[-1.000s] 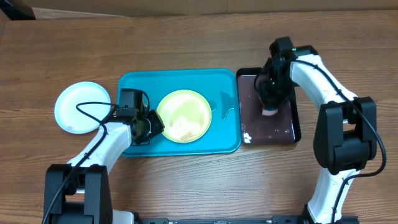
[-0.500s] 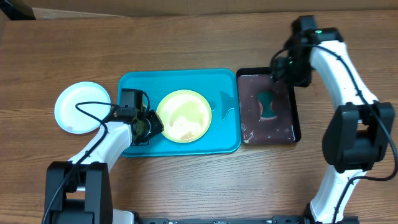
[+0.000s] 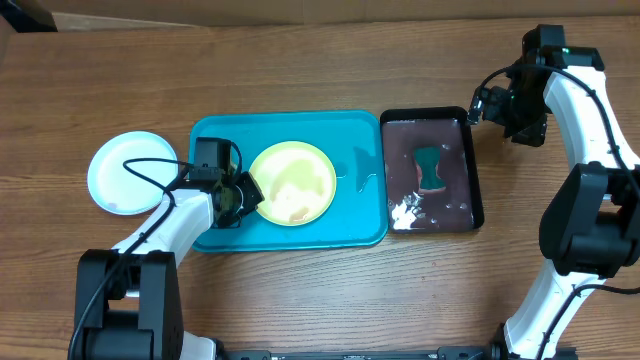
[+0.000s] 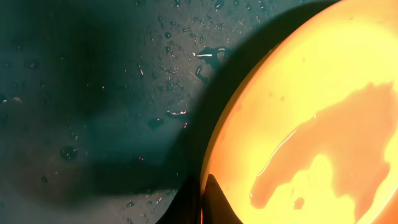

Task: Clean dirty plates on tray and stack at the side

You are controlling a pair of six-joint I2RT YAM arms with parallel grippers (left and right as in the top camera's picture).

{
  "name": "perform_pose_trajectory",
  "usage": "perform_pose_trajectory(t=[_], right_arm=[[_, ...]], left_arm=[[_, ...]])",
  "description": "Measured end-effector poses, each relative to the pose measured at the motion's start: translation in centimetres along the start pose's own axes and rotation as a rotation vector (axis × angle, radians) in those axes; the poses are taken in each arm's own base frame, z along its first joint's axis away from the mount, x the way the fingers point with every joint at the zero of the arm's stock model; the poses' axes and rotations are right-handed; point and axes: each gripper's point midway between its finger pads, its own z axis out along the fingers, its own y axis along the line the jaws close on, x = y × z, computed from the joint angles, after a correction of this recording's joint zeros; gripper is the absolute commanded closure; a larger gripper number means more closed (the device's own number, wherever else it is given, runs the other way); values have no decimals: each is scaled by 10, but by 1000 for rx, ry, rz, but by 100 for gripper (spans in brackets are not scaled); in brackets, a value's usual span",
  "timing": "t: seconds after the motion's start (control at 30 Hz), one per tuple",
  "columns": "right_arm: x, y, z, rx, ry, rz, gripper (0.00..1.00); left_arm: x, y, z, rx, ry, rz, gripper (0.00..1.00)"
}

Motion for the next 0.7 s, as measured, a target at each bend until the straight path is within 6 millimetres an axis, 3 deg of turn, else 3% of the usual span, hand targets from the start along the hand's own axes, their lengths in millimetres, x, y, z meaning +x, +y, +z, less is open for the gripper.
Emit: perform_pose_trajectory(t=[0.13, 0.33, 0.47, 0.57, 0.7], right_arm=[[0, 0, 0, 0, -2, 0, 0], [0, 0, 0, 0, -1, 1, 0], [0, 0, 0, 0, -1, 3, 0], [0, 0, 0, -1, -2, 3, 0], [-1, 0, 0, -1, -2, 3, 0]], left_arm=[[-8, -7, -9, -4, 4, 21, 96], [-42, -36, -37, 26, -49, 66, 96], [-66, -63, -61, 55, -114, 97, 96], [-70, -80, -73, 39, -141, 140, 96], [-71, -118, -94, 12, -221, 246, 96]])
